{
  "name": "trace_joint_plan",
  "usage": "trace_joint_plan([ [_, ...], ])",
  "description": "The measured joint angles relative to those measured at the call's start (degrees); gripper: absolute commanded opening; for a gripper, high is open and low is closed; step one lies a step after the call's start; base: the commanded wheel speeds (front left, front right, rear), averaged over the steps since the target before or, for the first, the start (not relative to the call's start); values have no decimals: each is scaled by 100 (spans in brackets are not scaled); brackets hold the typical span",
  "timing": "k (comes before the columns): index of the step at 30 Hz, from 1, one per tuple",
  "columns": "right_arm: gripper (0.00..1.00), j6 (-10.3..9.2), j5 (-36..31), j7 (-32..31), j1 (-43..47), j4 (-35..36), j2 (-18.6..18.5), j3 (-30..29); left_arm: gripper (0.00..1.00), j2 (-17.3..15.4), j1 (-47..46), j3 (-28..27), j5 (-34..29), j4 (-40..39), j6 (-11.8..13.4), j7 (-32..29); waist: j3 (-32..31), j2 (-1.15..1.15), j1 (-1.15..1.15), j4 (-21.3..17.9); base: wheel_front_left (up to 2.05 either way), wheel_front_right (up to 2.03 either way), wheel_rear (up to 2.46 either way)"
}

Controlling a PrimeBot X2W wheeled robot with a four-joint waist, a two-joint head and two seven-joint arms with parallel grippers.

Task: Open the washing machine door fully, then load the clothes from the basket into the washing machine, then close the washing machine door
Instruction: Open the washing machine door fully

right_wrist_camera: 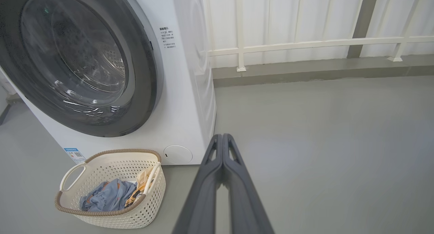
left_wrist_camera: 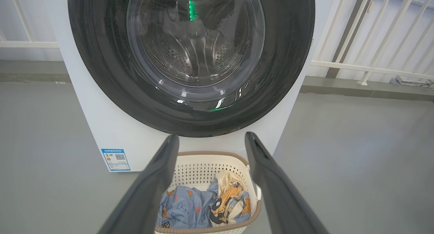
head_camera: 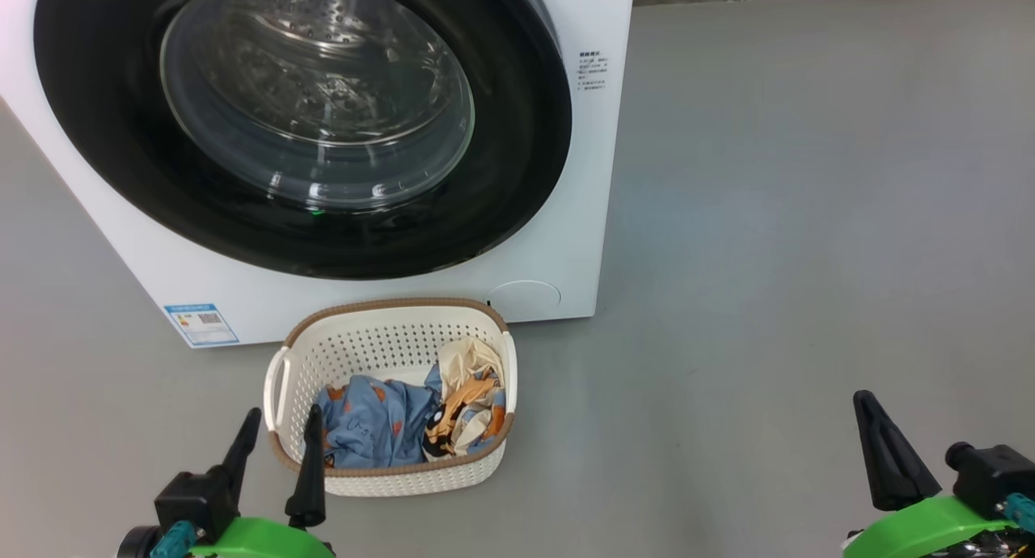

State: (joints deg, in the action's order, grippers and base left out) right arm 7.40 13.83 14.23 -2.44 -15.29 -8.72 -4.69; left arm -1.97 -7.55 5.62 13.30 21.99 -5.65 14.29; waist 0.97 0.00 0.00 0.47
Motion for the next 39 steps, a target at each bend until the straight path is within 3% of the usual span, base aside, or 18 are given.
trace_joint_plan([
  [2, 0, 0, 260, -9, -8, -20, 40, -35, 100, 0, -1, 5, 1, -11, 13, 0, 27, 0, 0, -1, 0, 0, 0],
  [11, 0, 0, 3053, -579, -446, -197, 209, -338, 100, 0, -131, 54, 59, -146, 92, 0, 279, 0, 0, 11, 0, 0, 0],
  [17, 0, 0, 5144, -1526, -1106, -448, 198, -735, 100, 0, -301, 170, 64, -261, 111, 0, 548, 0, 0, 25, 0, 0, 0],
  [22, 0, 0, 6451, -2395, -1882, -1012, 172, -1216, 100, 1, -509, 307, 102, -363, 164, 0, 832, 0, 0, 64, 0, 0, 0],
  [29, 0, 0, 7309, -3389, -3097, -1889, 20, -1417, 100, 2, -749, 502, 249, -517, 283, 1, 1268, 0, 0, 172, 0, 0, 0],
  [39, 0, 0, 7733, -4457, -5033, -3016, -352, -1204, 100, 4, -1200, 776, 457, -724, 454, 1, 1942, 0, 0, 431, 0, 0, 0],
])
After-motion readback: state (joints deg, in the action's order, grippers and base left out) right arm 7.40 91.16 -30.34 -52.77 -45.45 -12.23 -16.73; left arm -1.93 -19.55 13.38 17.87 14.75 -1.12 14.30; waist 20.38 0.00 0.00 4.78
